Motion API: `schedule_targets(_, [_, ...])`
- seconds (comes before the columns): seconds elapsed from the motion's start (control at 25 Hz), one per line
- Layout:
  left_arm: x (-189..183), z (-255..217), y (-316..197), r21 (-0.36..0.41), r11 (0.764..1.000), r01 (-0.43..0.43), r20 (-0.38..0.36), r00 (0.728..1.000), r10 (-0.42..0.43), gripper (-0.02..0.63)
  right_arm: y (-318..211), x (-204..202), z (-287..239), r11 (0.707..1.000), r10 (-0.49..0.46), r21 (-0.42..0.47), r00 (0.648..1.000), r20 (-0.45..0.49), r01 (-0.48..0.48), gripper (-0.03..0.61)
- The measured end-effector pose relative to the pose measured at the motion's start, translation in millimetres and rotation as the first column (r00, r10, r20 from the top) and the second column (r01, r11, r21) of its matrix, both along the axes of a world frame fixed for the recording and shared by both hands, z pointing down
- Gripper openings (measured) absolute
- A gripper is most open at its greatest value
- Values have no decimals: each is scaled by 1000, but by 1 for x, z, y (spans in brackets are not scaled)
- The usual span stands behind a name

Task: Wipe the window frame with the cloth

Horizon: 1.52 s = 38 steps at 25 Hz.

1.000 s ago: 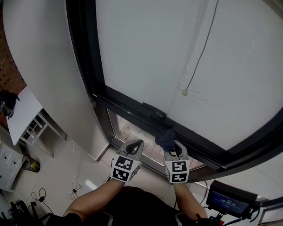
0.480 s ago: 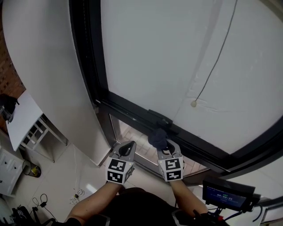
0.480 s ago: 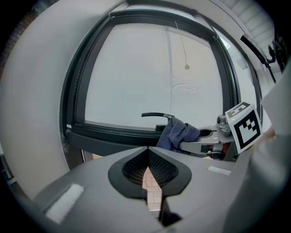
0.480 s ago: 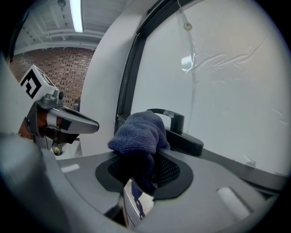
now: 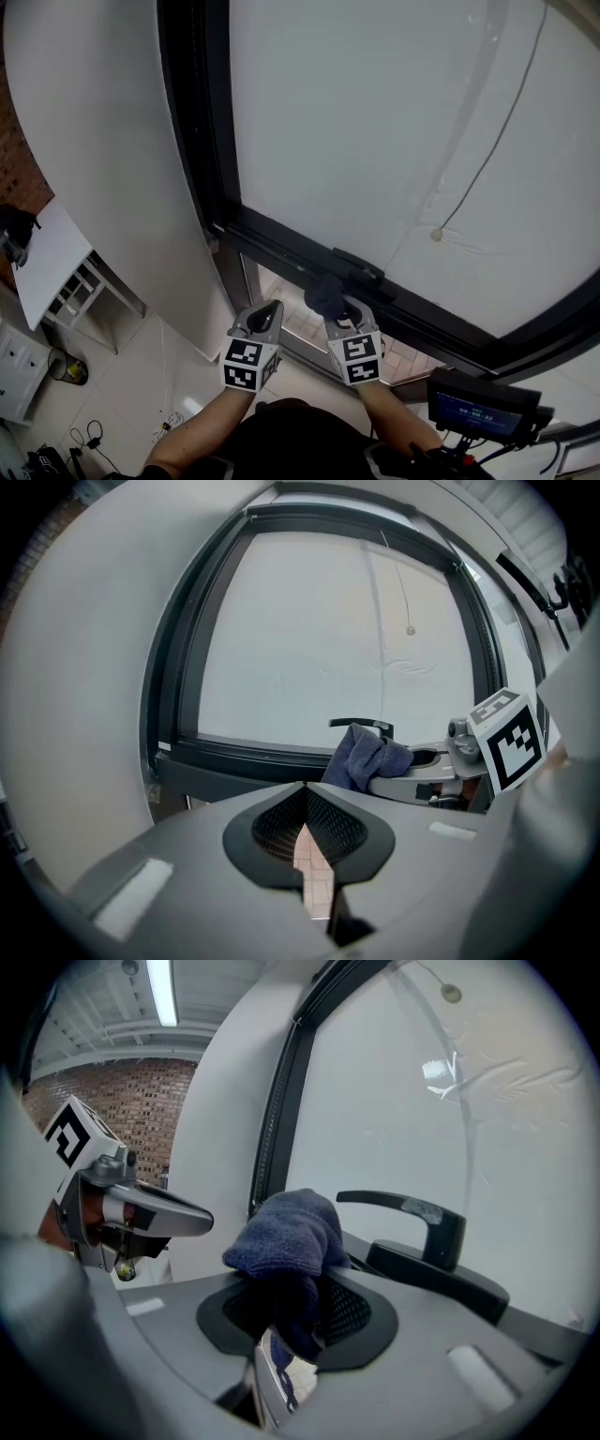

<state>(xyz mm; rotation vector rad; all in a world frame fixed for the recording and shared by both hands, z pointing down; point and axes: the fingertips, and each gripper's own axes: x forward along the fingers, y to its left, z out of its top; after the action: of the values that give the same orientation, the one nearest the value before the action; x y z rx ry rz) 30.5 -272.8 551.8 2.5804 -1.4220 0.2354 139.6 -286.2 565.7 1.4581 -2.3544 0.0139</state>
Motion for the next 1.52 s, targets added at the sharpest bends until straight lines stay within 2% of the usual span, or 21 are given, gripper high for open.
schedule_targets(1.08, [-142,16,-56,0,991,133,-28,991,-133,-6,-81,-127,7,998,-62,4,998,8,62,118])
schedule_targets(1.24, [-156,7,-58,5,988,153,-38,988,-152,-6,-85,-144,2,997,-83,-7,996,11,83,118])
schedule_targets(1.52, [-171,4,-70,10,985,172,-6,985,-172,-6,-100,-171,3,992,-122,-30,992,38,123,118])
